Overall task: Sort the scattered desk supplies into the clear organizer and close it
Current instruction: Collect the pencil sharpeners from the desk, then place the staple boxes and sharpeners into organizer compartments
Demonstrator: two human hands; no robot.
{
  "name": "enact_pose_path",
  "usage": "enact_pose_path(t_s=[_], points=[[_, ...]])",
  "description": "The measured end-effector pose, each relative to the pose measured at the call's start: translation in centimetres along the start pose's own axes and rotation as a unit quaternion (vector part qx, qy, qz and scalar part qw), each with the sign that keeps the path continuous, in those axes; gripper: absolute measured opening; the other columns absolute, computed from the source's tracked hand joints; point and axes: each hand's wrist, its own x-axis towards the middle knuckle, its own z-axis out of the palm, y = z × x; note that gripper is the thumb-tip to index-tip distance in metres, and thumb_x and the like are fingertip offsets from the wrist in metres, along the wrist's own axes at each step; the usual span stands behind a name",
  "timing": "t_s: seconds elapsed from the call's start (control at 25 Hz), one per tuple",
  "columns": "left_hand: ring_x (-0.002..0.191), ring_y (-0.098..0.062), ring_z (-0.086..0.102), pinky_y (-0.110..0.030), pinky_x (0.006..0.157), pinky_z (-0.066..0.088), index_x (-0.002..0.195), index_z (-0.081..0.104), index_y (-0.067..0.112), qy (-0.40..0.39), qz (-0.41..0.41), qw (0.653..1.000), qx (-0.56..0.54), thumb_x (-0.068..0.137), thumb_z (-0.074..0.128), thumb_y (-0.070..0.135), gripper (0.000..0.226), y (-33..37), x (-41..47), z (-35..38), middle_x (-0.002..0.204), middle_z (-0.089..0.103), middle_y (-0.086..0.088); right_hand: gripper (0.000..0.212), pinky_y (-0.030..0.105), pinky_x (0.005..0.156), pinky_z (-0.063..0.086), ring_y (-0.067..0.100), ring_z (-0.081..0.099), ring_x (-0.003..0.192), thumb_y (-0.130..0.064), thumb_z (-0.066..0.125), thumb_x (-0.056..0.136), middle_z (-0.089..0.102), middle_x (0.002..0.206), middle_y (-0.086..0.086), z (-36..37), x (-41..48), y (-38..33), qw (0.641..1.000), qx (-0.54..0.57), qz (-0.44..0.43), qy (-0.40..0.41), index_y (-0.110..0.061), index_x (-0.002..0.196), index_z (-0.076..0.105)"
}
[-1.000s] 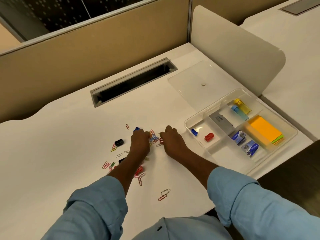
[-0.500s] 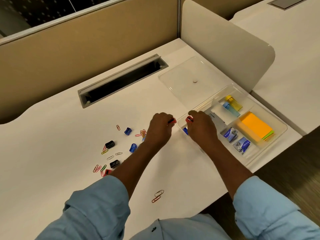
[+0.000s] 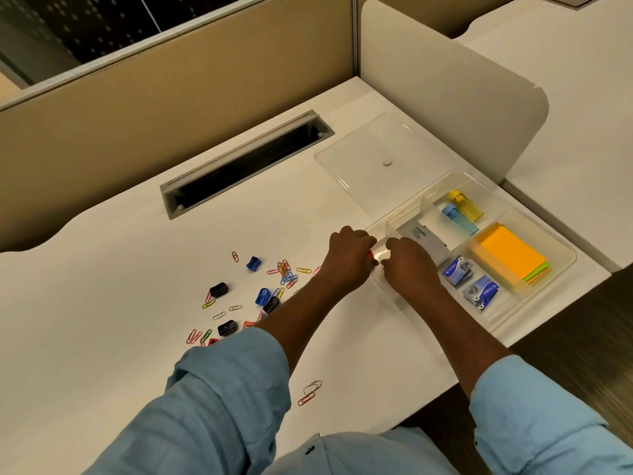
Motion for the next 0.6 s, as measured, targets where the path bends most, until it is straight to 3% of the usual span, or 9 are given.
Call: enact_pose_path(t_s=[0.16, 0.32, 0.48, 0.6], points=[[0.109, -0.026, 0.052, -0.033, 0.093, 0.037, 0.112, 0.065, 0.01, 0.083, -0.055, 0.991, -0.087, 0.088, 0.061, 0.02, 0.026, -1.1, -1.6, -0.4, 0.117, 0.064, -0.009, 0.043, 0.035, 0.088, 0.05, 0.028, 0.059, 0.109, -0.022, 0.068, 0.085, 0.061, 0.122, 0.014, -1.9, -0.6, -1.9, 0.998, 0.003, -0.026, 0.048, -0.009, 0.124, 0.055], [0.106, -0.024, 0.055, -0.026, 0.089, 0.038, 0.103, 0.067, 0.008, 0.127, -0.207, 0.955, -0.17, 0.089, 0.056, 0.007, 0.018, -5.1, -3.7, -1.7, 0.11, 0.065, -0.009, 0.028, 0.037, 0.086, 0.05, 0.027, 0.058, 0.103, -0.021, 0.057, 0.091, 0.063, 0.112, 0.011, -2.0, -1.9, -6.5, 0.984, 0.068, -0.152, 0.069, -0.009, 0.116, 0.06], [0.107, -0.027, 0.058, -0.039, 0.092, 0.047, 0.102, 0.066, 0.008, 0.055, -0.328, 0.935, -0.125, 0.079, 0.057, 0.0, 0.026, -9.9, -6.6, -2.7, 0.112, 0.064, -0.012, 0.03, 0.038, 0.085, 0.048, 0.029, 0.056, 0.105, -0.024, 0.057, 0.09, 0.061, 0.111, 0.01, 1.6, -4.3, -11.2, 0.97, 0.06, -0.233, -0.035, -0.012, 0.117, 0.058], [0.112, -0.028, 0.056, -0.036, 0.094, 0.047, 0.112, 0.063, 0.009, -0.029, -0.355, 0.931, -0.077, 0.077, 0.058, -0.002, 0.037, -12.2, -9.0, -2.7, 0.12, 0.061, -0.013, 0.029, 0.037, 0.084, 0.046, 0.031, 0.054, 0.108, -0.025, 0.058, 0.09, 0.058, 0.116, 0.013, 5.2, -5.7, -14.1, 0.963, 0.027, -0.249, -0.098, -0.01, 0.115, 0.056]])
